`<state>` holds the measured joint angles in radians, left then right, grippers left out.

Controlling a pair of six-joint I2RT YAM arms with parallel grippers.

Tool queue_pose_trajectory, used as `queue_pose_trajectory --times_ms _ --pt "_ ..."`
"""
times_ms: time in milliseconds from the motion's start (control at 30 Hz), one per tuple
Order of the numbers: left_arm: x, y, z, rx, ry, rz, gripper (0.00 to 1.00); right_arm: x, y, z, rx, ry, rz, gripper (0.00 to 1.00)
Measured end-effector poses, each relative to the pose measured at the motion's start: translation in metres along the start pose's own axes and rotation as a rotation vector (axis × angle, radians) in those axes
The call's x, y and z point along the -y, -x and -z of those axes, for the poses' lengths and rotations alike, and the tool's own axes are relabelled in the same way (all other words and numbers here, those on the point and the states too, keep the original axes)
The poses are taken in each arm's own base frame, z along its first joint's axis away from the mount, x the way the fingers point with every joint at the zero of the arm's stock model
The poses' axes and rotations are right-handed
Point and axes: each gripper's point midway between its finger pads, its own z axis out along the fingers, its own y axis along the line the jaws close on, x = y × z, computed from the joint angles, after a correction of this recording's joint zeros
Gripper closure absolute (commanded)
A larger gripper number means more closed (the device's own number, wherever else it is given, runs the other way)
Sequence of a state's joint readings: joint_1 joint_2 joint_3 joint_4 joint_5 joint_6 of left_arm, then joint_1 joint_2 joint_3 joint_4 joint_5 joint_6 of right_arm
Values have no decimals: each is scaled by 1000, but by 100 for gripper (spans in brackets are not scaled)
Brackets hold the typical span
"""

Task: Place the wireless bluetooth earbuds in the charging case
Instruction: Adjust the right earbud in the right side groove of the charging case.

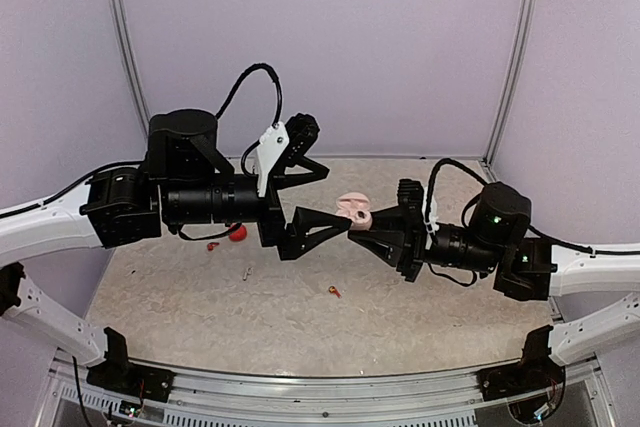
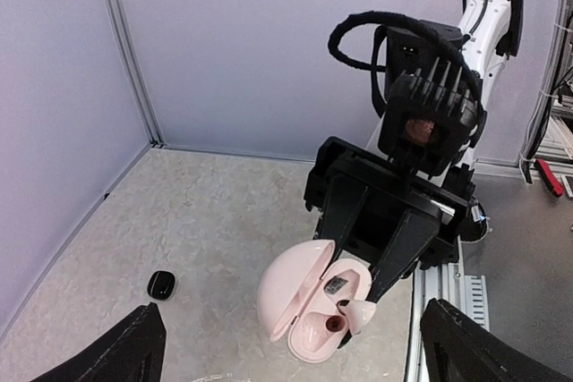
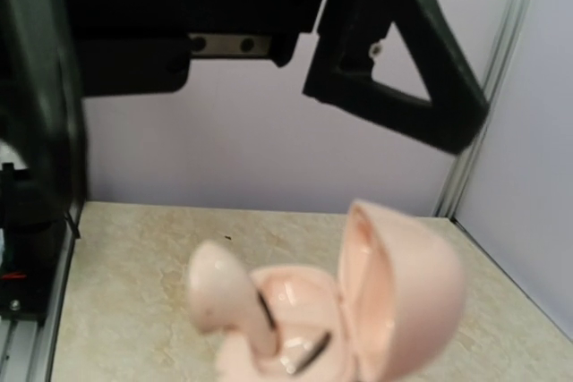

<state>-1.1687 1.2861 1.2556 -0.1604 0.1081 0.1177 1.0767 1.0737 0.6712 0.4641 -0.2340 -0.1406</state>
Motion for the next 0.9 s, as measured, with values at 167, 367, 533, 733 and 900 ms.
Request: queue_pose_trajectory --times_ms 167,367,533,733,900 --pt "-7 -6 -7 -40 34 1 3 2 -4 -2 -17 -8 -3 100" --pt "-12 -14 -12 -74 64 2 5 1 -7 -2 -27 -8 -6 100" --pt "-15 -18 -15 -87 80 3 6 1 -8 -2 -32 -6 -7 100" --pt "-17 -21 -18 -96 93 8 7 1 -9 -2 -37 -5 -8 100" --pt "-18 -22 -20 -96 101 19 9 1 -10 -2 -41 -6 -9 100"
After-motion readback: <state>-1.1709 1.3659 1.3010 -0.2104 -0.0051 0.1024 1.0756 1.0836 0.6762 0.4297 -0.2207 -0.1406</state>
